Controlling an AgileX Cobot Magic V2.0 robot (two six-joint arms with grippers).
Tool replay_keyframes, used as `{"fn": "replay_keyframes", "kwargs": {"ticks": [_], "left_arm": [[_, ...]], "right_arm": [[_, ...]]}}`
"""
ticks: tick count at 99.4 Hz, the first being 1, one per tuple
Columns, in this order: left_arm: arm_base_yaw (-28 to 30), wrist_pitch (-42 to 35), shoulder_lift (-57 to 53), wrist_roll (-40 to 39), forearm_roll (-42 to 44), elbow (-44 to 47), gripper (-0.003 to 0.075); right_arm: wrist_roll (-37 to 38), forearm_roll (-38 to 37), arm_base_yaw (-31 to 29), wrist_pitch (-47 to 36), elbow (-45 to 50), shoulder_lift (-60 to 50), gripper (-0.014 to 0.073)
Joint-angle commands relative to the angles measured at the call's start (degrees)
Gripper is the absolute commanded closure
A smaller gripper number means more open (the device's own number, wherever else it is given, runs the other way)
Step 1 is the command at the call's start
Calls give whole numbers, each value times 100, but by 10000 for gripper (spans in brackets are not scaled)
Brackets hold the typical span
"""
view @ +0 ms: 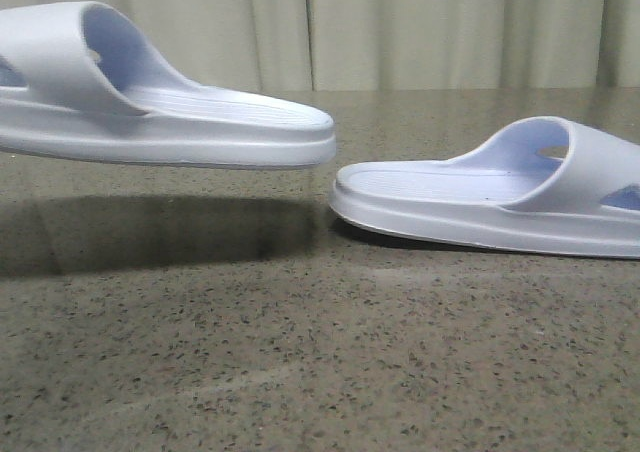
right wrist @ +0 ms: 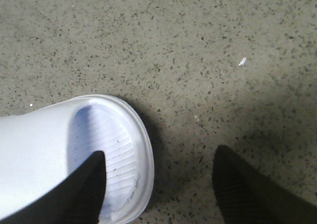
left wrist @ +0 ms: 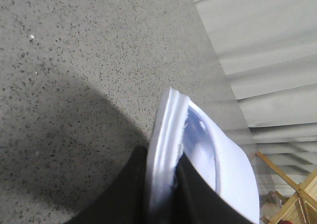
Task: Insert blue slippers together front up
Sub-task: 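Close the left gripper on the slipper's heel rim and lift it, then grasp the other slipper's heel rim with the right gripper and lift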
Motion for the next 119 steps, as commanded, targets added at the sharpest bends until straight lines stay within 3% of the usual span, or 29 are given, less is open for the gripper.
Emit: {"fn": "replay_keyframes", "kwargs": {"ticks": [1, 71, 119], "left_arm": [[-8, -45, -27, 13, -273, -211, 704], [-8, -45, -27, 13, -273, -211, 704], [-8, -45, -27, 13, -263, -211, 704]], "right_arm": [[19, 94, -28, -448, -187, 138, 245], [19, 701, 9, -867, -187, 1046, 244], [19, 1029, 740, -1042, -187, 1308, 245]]}}
